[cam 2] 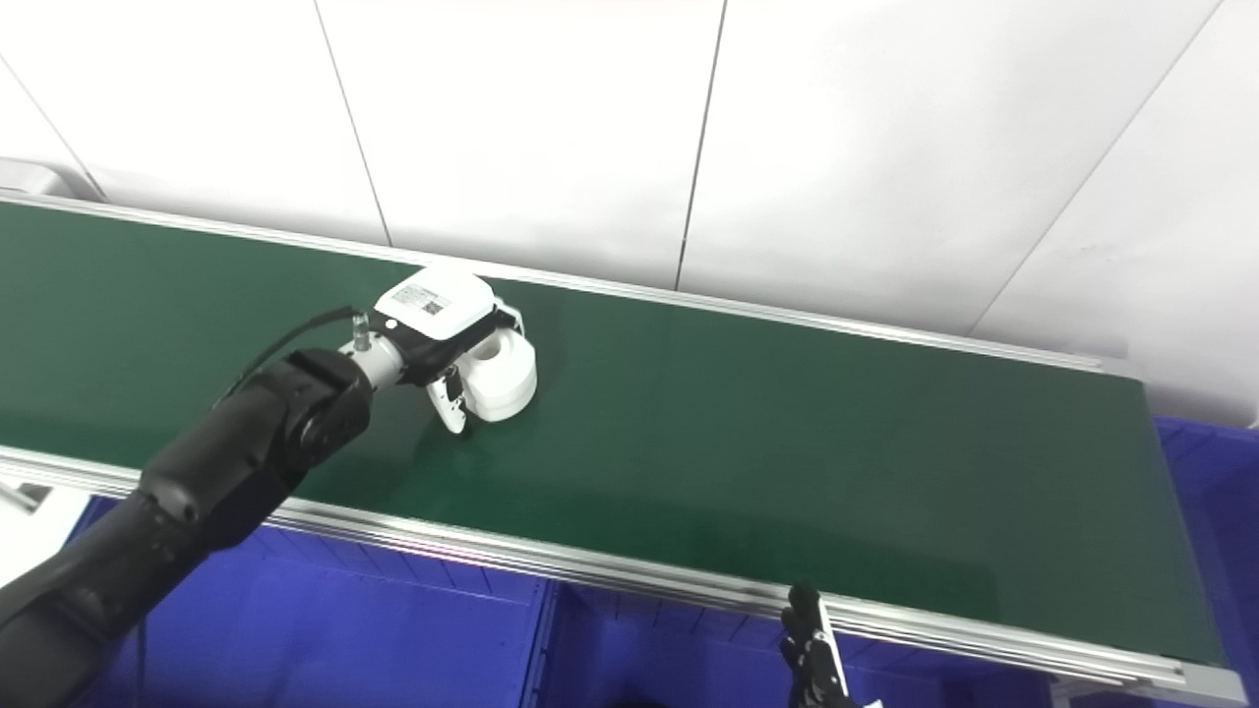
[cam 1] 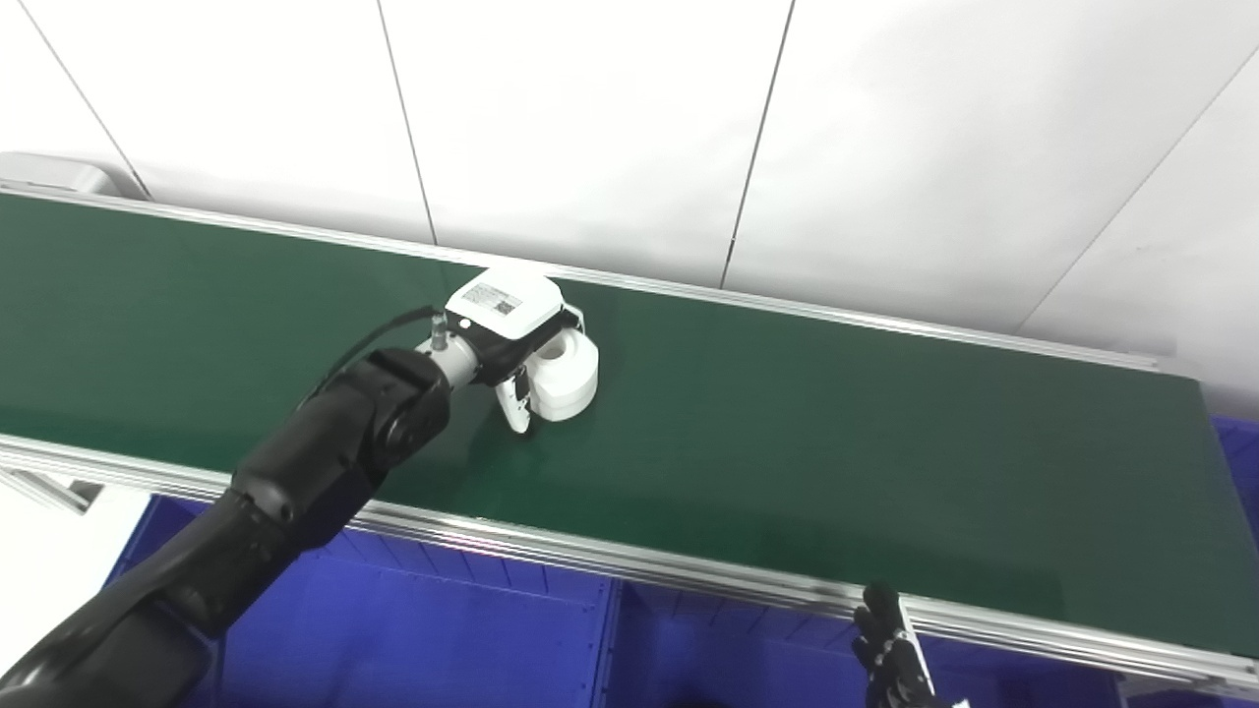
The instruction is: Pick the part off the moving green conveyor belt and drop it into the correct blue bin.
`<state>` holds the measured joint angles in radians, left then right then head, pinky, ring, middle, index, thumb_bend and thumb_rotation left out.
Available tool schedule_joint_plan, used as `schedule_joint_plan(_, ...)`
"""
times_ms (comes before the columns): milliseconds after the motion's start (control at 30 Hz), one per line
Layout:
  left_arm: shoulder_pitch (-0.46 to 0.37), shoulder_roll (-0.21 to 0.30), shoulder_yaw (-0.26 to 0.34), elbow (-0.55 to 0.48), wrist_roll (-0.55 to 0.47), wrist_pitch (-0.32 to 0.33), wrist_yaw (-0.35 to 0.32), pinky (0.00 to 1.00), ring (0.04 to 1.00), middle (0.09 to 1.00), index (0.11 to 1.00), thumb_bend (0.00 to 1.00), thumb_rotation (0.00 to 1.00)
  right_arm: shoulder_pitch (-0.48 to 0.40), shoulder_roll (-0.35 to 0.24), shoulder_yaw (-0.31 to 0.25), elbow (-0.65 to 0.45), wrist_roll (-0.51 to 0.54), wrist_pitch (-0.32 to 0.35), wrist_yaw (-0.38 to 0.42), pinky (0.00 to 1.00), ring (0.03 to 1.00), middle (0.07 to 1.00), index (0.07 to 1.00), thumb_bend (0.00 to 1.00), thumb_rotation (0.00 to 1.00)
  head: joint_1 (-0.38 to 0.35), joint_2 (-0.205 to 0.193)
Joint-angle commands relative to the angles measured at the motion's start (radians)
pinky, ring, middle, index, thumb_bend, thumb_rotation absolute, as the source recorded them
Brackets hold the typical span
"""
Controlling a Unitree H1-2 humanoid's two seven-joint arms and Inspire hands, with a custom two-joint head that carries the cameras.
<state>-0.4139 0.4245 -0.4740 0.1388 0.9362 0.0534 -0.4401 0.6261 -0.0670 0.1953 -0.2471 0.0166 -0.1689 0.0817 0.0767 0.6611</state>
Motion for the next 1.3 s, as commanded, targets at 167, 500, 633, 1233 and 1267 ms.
schedule_joint_plan(167,-0.022,-0.02,0.015,-0.043,-0.06,0.103,-0.122,0.32,0.387,0.449,0.498,0.53,0.0,0.016,0.005,0.004,-0.044,0.003,-0.027,0.006,1.0,1.0,1.0,1.0,1.0,1.0,-0.004,0.003)
schedule_joint_plan(500,-0.052,-0.014,0.006,-0.094,-0.052,0.126,-0.17,0.36,0.431,0.49,0.483,0.52,0.0,0.02,0.007,0.011,-0.054,-0.001,-0.019,0.004,1.0,1.0,1.0,1.0,1.0,1.0,-0.004,0.01)
schedule_joint_plan(633,-0.056,-0.006,0.017,-0.15,-0.056,0.123,-0.185,0.37,0.445,0.506,0.475,0.52,0.0,0.021,0.008,0.013,-0.063,0.006,-0.011,0.004,1.0,1.0,1.0,1.0,1.0,1.0,0.004,0.027)
schedule_joint_plan(1233,0.191,0.002,0.141,-0.725,-0.023,0.177,-0.289,0.41,0.453,0.504,0.475,0.52,0.0,0.01,-0.026,0.006,-0.203,0.061,0.084,0.028,1.0,1.0,1.0,1.0,0.97,1.0,0.173,0.181)
schedule_joint_plan(1267,0.211,-0.002,0.147,-0.737,-0.012,0.175,-0.29,0.43,0.461,0.509,0.473,0.52,0.0,0.01,-0.028,0.006,-0.202,0.065,0.081,0.03,1.0,1.0,1.0,1.0,0.96,1.0,0.173,0.181)
